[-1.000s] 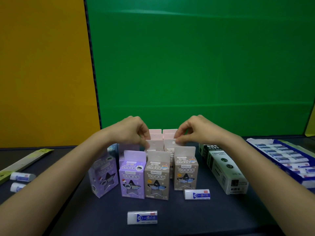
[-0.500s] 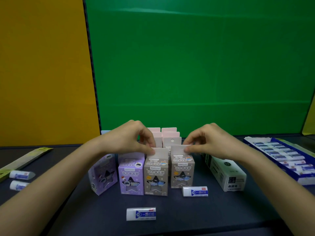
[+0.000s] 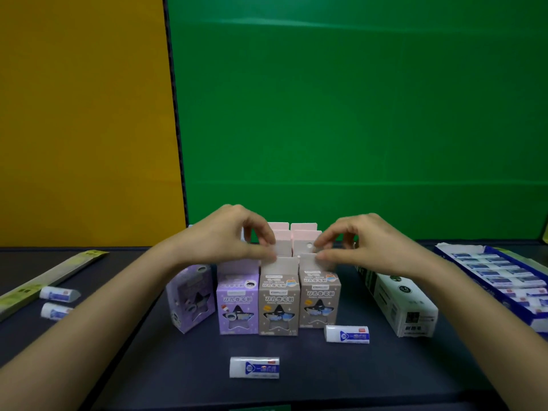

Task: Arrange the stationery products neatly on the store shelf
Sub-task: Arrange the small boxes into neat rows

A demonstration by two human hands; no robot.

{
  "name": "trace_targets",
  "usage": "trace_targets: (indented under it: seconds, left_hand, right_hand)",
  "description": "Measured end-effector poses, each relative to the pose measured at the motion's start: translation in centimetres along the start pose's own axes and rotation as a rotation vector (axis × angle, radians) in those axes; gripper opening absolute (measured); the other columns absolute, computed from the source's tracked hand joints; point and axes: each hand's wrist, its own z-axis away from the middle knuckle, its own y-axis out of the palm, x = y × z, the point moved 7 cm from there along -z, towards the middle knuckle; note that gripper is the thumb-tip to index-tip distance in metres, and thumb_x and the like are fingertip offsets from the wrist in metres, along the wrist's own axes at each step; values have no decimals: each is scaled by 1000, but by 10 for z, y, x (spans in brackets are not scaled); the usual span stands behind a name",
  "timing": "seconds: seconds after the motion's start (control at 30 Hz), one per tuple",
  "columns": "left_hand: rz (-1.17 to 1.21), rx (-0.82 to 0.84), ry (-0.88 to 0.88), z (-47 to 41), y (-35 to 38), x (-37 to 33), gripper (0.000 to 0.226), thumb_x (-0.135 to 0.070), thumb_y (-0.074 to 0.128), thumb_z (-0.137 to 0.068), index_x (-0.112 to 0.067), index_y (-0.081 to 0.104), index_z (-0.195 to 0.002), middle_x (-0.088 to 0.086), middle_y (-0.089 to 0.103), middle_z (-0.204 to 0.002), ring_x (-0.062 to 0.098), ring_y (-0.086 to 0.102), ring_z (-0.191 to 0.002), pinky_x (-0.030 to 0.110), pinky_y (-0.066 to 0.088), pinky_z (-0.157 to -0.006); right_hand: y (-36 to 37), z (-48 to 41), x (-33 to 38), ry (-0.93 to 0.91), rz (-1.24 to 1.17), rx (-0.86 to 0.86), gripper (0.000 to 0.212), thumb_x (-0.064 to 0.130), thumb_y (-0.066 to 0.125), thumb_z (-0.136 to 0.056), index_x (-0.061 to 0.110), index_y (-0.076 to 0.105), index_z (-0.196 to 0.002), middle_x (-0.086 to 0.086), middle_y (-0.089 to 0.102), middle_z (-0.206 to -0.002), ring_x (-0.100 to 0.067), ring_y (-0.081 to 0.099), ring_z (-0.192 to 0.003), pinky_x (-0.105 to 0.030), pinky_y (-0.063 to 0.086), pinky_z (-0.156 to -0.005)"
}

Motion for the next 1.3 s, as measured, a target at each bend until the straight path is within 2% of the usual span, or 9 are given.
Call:
trace_targets:
  seconds: [0.2,0.4,0.53,0.6,0.7,0.83,1.0,1.13,1.3]
  left_hand:
    - [-23,-337,-92,34,-64,40,11,-30,68,-77,-19,69,-75,-11,65,-71,5,54,-64,9,38,-50]
    - [-113,-96,-190,54,-60,84,48,-61,58,-61,-20,69,-82,-6,69,-79,10,60,-68,13,43,-55]
    - [-154,-93,-161,57,-61,103,59,-73,46,-61,-22,69,-81,-10,68,-78,12,61,-70,28,48,-59]
    - [-183,-130,-161,52,-58,109,52,-66,49,-69,-21,68,-85,-8,67,-80,10,59,-69,26,46,-59]
    - [-181,-89,-172,46,-50,120,31,-47,66,-74,-19,67,-88,-9,66,-79,1,54,-64,12,40,-53]
    - [-162,-25,-168,36,-42,133,22,-34,73,-73,-17,71,-86,-10,65,-74,0,54,-64,15,39,-55]
    - [-80,-54,-142,28,-42,141,16,-27,77,-70,-15,74,-80,-4,72,-77,-2,56,-60,8,38,-50]
    - [-44,-62,-125,24,-40,140,15,-24,78,-69,-13,74,-78,-3,72,-73,-9,55,-59,6,38,-49]
    - [-37,-76,-118,23,-40,138,14,-22,78,-68,-12,75,-77,-1,72,-71,-8,55,-57,6,37,-48]
  right_hand:
    - [-12,-22,37,-89,34,-89,11,30,67,-80,27,73,-88,16,66,-77,-17,50,-61,-19,36,-56]
    - [20,-63,71,-77,103,14,14,32,66,-82,26,74,-92,13,72,-85,-4,56,-67,-9,39,-59]
    - [44,-88,79,-45,157,77,17,32,66,-81,24,75,-94,8,74,-94,-1,56,-72,-11,41,-66]
    - [46,-95,76,-26,186,70,17,31,67,-81,24,74,-94,7,74,-96,-4,57,-74,-18,42,-71]
    - [52,-109,66,28,235,55,22,30,69,-80,22,72,-101,6,72,-103,0,52,-71,-17,37,-74]
    - [64,-123,57,75,309,134,33,32,69,-80,17,68,-109,3,71,-109,-9,57,-86,-20,42,-80]
    - [69,-137,55,75,380,163,20,29,74,-74,18,74,-91,0,74,-92,-13,64,-85,-27,51,-78]
    - [69,-143,58,72,409,141,15,30,75,-72,22,74,-85,8,64,-73,-8,59,-78,-22,40,-66]
    - [72,-148,58,90,369,149,11,28,76,-71,21,74,-80,7,72,-77,-10,65,-82,-27,51,-75]
